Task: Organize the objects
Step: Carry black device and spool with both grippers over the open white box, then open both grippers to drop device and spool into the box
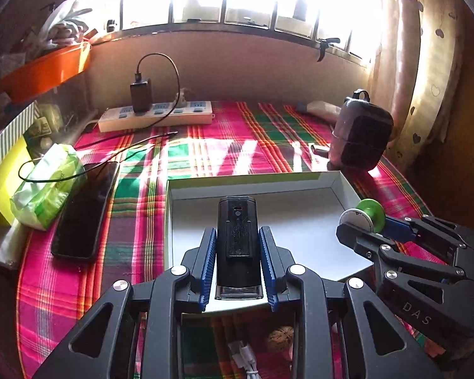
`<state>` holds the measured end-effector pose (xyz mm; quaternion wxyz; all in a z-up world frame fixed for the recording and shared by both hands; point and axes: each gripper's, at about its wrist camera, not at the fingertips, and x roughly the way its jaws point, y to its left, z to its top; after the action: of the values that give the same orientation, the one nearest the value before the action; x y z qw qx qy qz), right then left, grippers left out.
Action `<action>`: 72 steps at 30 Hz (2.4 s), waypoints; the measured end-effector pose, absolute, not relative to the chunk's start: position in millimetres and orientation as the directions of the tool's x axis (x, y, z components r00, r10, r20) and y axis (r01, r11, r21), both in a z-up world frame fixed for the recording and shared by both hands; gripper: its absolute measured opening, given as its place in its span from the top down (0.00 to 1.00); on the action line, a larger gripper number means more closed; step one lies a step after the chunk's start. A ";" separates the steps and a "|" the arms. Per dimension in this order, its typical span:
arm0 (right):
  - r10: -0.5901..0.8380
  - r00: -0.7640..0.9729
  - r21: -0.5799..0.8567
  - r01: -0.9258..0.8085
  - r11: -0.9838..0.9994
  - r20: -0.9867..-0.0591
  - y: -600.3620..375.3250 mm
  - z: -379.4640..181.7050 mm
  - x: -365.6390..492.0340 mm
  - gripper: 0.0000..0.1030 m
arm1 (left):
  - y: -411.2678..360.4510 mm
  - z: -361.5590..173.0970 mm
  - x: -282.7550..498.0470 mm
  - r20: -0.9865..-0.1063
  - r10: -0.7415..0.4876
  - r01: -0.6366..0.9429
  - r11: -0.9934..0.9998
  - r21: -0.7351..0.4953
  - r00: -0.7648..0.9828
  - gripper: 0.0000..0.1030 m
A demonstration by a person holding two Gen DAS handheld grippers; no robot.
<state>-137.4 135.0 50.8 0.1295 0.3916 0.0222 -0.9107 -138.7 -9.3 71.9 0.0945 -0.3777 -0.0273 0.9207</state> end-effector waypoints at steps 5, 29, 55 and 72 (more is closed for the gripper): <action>-0.185 -0.641 0.041 0.233 -0.972 -0.745 135.3 39.9 -166.8 0.67 | -6.7 62.8 -168.1 -0.721 0.184 -0.138 -0.983 -0.123 -0.668 0.76; -0.131 -0.562 0.035 0.177 -0.984 -0.817 137.9 5.2 -224.5 0.67 | 0.9 22.1 -221.7 -0.801 0.130 -0.108 -0.991 -0.081 -0.585 0.76; -0.119 -0.581 0.025 0.168 -0.985 -0.805 135.0 7.4 -216.3 0.51 | -2.9 26.5 -213.1 -0.800 0.095 -0.077 -0.995 -0.060 -0.593 0.67; -0.127 -0.626 0.031 0.161 -0.986 -0.769 138.4 29.3 -175.1 0.46 | 0.6 49.8 -166.3 -0.760 0.071 -0.067 -0.997 -0.036 -0.646 0.66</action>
<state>-175.1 138.4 29.3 0.0797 0.4248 0.0201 -0.9016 -166.3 0.6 49.8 0.0380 -0.4190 -0.0024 0.9072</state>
